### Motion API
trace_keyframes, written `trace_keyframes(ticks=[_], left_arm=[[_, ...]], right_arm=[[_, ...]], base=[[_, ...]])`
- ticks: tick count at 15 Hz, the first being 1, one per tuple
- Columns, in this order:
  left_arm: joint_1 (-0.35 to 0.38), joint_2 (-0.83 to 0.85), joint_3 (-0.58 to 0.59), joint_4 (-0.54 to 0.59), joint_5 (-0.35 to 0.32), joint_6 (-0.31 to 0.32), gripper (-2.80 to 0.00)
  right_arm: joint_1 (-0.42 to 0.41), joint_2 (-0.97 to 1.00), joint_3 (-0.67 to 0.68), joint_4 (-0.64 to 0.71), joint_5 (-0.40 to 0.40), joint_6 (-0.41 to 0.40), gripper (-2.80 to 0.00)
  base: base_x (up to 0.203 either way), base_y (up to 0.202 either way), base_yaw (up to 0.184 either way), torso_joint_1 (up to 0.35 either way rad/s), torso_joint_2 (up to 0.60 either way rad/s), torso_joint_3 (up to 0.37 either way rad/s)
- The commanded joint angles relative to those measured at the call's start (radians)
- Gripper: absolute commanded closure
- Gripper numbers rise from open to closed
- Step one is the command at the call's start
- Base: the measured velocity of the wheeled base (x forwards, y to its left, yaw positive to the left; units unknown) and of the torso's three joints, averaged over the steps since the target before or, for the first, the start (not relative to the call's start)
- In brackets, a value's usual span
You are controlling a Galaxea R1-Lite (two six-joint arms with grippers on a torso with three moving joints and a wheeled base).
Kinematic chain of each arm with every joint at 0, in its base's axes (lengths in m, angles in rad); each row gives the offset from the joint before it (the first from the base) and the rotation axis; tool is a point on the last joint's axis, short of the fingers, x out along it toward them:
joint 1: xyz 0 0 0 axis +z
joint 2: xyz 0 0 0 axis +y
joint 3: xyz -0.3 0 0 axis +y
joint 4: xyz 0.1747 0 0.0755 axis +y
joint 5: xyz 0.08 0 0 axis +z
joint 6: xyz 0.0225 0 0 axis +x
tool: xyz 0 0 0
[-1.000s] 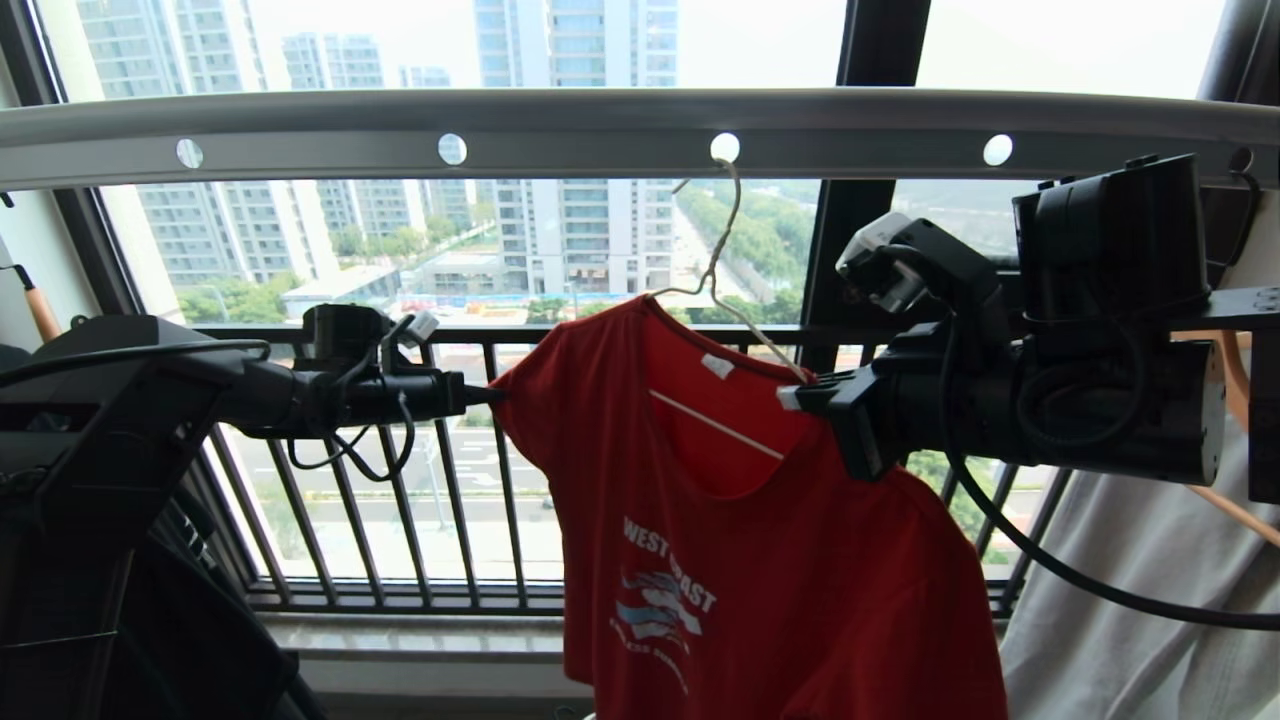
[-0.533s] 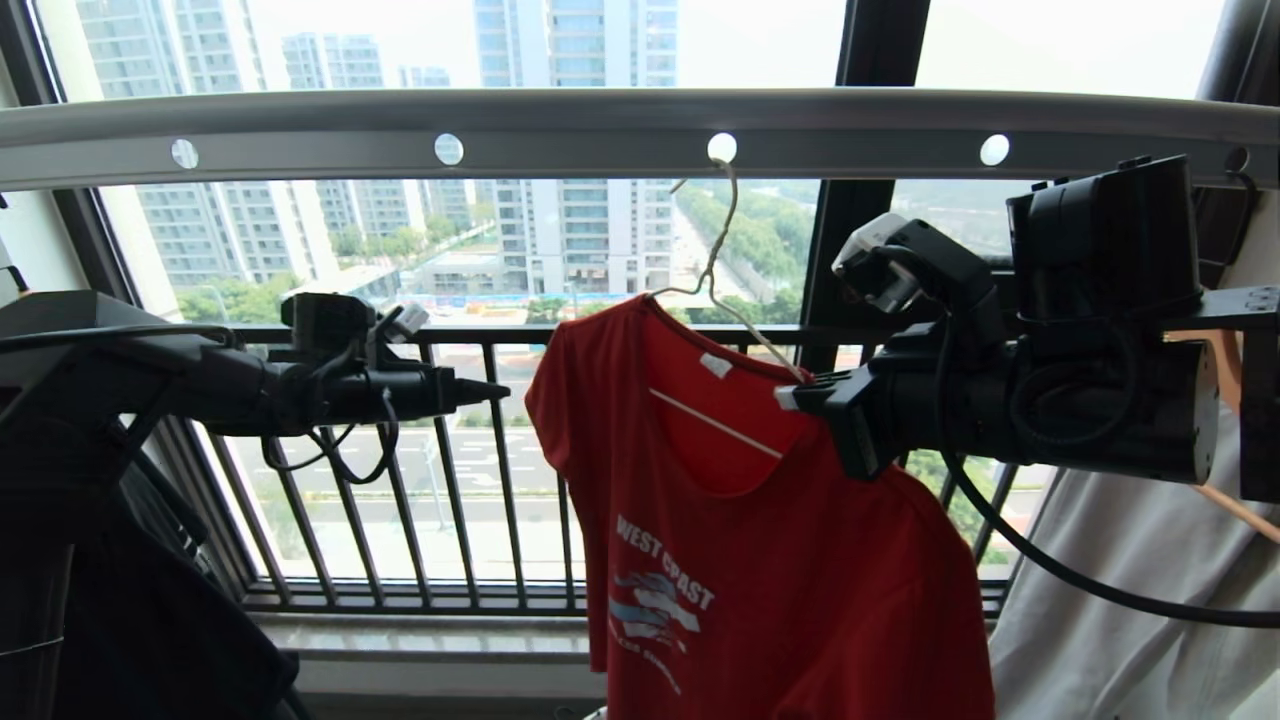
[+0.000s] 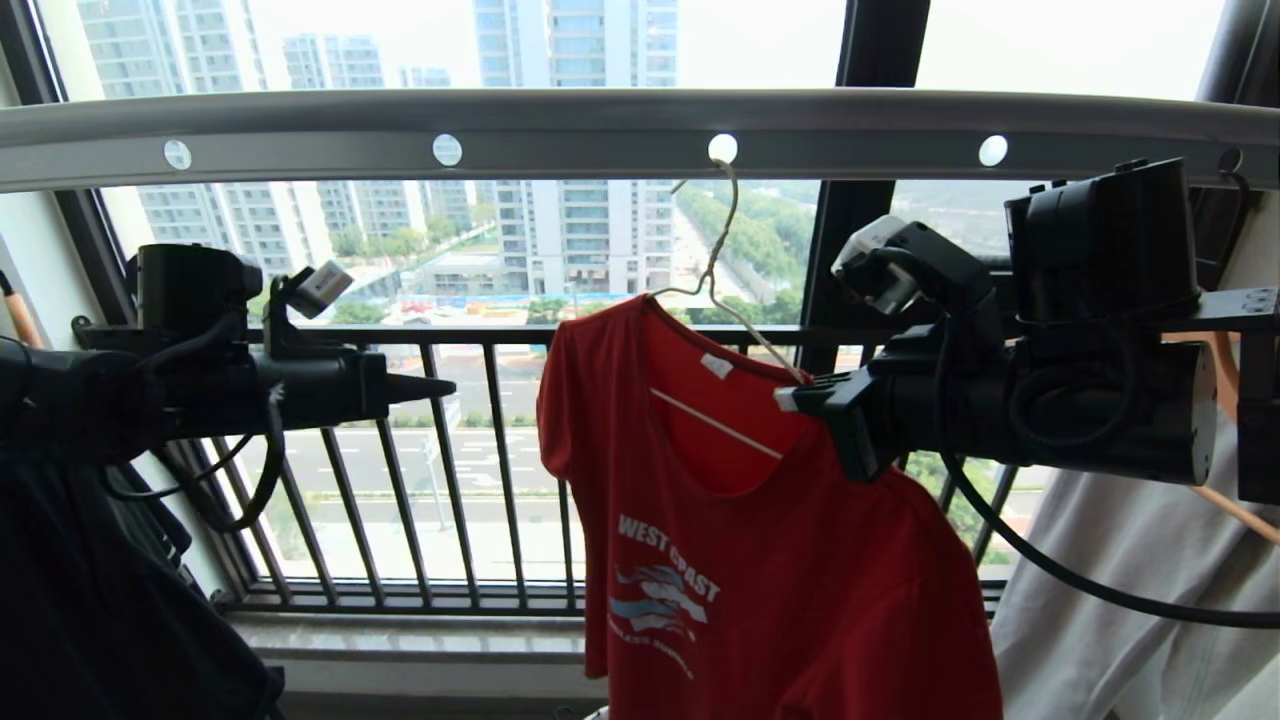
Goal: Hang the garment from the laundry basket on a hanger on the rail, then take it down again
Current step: Take the clothes off the clothes rack
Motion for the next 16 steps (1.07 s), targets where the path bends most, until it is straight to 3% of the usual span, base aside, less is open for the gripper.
trace_keyframes(ticks=[1, 3, 4, 10, 16], left_arm=[[0.001, -0.189, 0.059, 0.043, -0.004, -0.001, 0.00], [-0.001, -0.267, 0.070, 0.148, -0.005, 0.003, 0.00], [-0.002, -0.295, 0.069, 0.162, -0.006, 0.004, 0.00], [-0.029, -0.388, 0.075, 0.215, -0.008, 0.004, 0.00], [-0.116, -0.435, 0.098, 0.268, -0.006, 0.017, 0.00]], right_arm=[[0.000, 0.002, 0.002, -0.001, 0.001, -0.001, 0.00], [0.000, 0.008, 0.003, -0.001, -0.003, 0.000, 0.00], [0.000, 0.006, 0.003, -0.001, -0.003, -0.001, -2.80], [0.001, -0.061, 0.021, 0.009, -0.006, -0.001, -2.80], [-0.006, -0.326, 0.207, 0.011, -0.034, 0.006, -2.80]], base=[[0.000, 0.000, 0.000, 0.000, 0.00, 0.000], [0.000, 0.000, 0.000, 0.000, 0.00, 0.000], [0.000, 0.000, 0.000, 0.000, 0.00, 0.000], [0.000, 0.000, 0.000, 0.000, 0.00, 0.000], [0.000, 0.000, 0.000, 0.000, 0.00, 0.000]])
